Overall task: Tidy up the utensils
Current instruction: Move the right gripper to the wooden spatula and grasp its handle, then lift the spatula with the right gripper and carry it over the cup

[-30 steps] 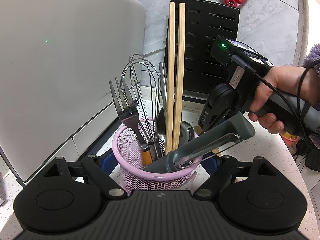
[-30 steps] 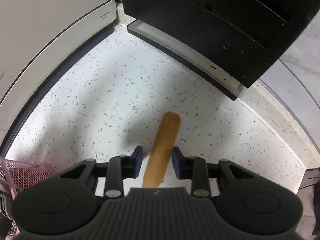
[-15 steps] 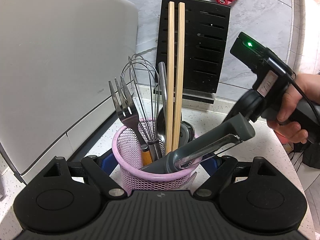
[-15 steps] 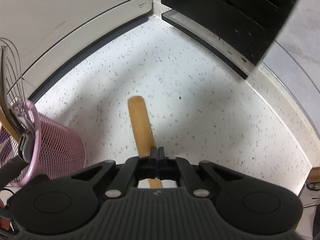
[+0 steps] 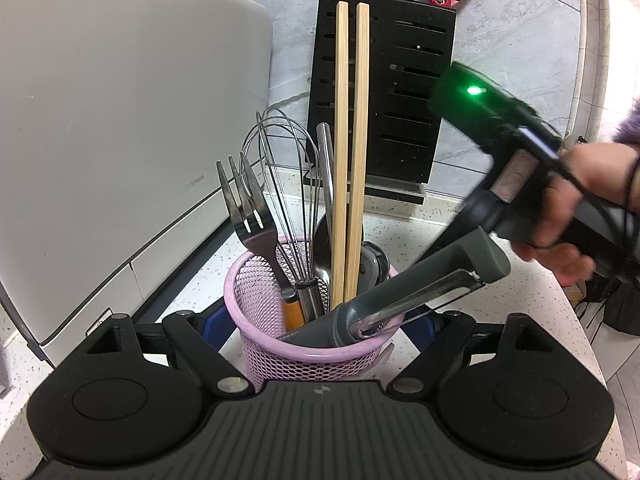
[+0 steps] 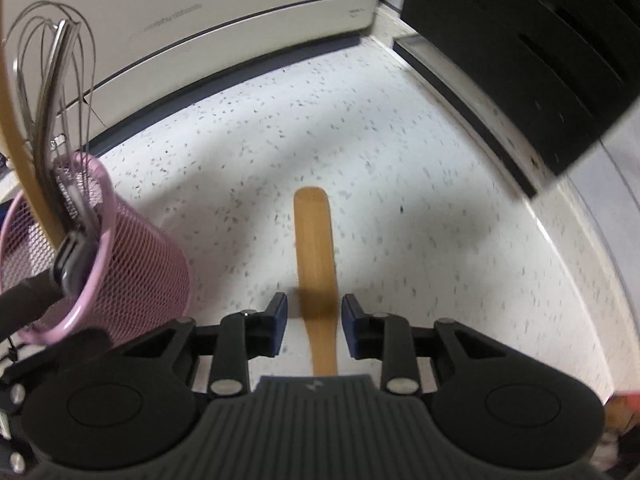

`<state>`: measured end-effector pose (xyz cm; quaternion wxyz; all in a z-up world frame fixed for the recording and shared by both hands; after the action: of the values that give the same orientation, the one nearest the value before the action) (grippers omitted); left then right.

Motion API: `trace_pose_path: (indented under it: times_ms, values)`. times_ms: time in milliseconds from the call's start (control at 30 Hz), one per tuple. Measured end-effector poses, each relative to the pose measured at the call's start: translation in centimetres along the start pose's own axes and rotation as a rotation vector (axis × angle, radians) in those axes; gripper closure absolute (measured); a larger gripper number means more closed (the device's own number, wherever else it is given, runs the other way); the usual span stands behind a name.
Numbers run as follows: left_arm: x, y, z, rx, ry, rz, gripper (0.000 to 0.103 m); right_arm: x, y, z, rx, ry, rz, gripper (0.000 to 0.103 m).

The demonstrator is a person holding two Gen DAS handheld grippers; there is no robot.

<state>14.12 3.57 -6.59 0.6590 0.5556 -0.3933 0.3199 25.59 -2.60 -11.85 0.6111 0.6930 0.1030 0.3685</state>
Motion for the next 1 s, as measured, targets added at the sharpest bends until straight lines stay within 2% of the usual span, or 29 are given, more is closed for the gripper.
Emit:
trace_pose_path:
  times_ms: [333,367,400,633,1000]
  values:
    - [-0.2,0.1,0.1,-0.005,0.002,0.005,0.005,1.9,-1.6,-0.2,0.022,0.077,-0.133,0.075]
    - [-0.2,0.1,0.1,-0.005,0.002,0.005,0.005,2.0,-1.7,-0.3,0.027,0.075,-0.137,0.076]
    - [-0.2,0.1,0.1,-0.006,0.002,0.006,0.005,2.0,-1.7,-0.4,0.038,0.077,-0.137,0.082]
    - [-0.3,0.3,0.0,-0.008,0.002,0.004,0.005,1.3,-1.0,-1.1,0.032,0.112,-0.084,0.086]
    - [-0.2,0.2,0.1,-0.004,-0.003,0.002,0.005,0.4,2.2,-0.2,0.091,0.033,0.046,0.086]
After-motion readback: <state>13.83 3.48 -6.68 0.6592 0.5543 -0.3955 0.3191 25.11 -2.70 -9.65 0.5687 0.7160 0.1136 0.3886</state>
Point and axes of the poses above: each gripper's, at about its wrist camera, not at the fingertips, and y roughly against the way its jaws point, z to its right, x to its top, the point moved 9 cm from there along -y, roughly the way its jaws point, and after that the axes turned 3 degrees about z, right-handed, at the moved point
